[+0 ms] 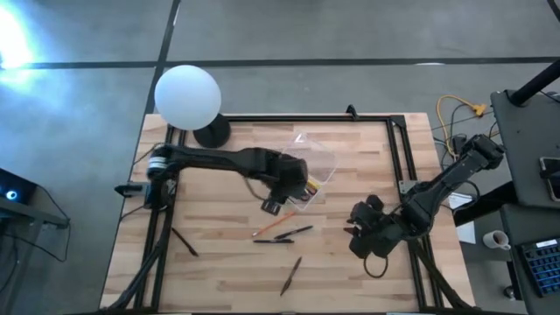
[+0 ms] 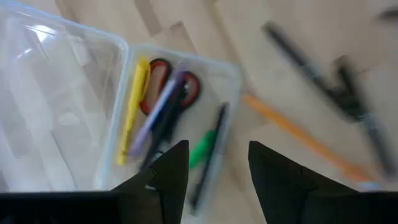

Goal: Pick & place school supplies into a supply box
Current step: Put the black pen into the transparent supply box

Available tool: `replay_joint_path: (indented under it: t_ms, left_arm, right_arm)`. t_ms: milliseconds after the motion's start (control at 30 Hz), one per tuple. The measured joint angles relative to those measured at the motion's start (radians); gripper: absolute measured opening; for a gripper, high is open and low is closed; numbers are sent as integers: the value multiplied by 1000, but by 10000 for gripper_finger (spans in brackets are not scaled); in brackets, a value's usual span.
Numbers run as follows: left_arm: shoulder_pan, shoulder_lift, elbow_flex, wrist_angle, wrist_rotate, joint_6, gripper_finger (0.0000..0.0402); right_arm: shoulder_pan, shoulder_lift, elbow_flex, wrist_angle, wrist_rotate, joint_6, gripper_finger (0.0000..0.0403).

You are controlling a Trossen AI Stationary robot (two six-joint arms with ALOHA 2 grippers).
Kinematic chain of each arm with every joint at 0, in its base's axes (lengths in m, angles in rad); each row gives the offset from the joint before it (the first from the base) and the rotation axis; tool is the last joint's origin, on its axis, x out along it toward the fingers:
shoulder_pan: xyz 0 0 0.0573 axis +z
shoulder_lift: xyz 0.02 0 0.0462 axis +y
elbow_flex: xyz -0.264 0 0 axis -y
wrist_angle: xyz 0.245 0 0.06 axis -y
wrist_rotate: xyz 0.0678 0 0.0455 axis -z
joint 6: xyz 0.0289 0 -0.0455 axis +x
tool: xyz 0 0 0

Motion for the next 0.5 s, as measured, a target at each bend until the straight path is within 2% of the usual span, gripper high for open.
replay_joint_path:
  t_ms: [167, 367, 500]
  left_arm:
    - [-68, -173, -160, 58, -8, -214, 137]
    - [-112, -422, -494, 251, -25, -519, 134]
    - [-137, -584, -717, 403, -29, -729, 134]
  right_arm:
    - [-94, 34, -15, 135, -23, -191, 121]
    - [-216, 154, -22, 308, -255, -350, 121]
    - [-242, 250, 8, 346, -328, -454, 131]
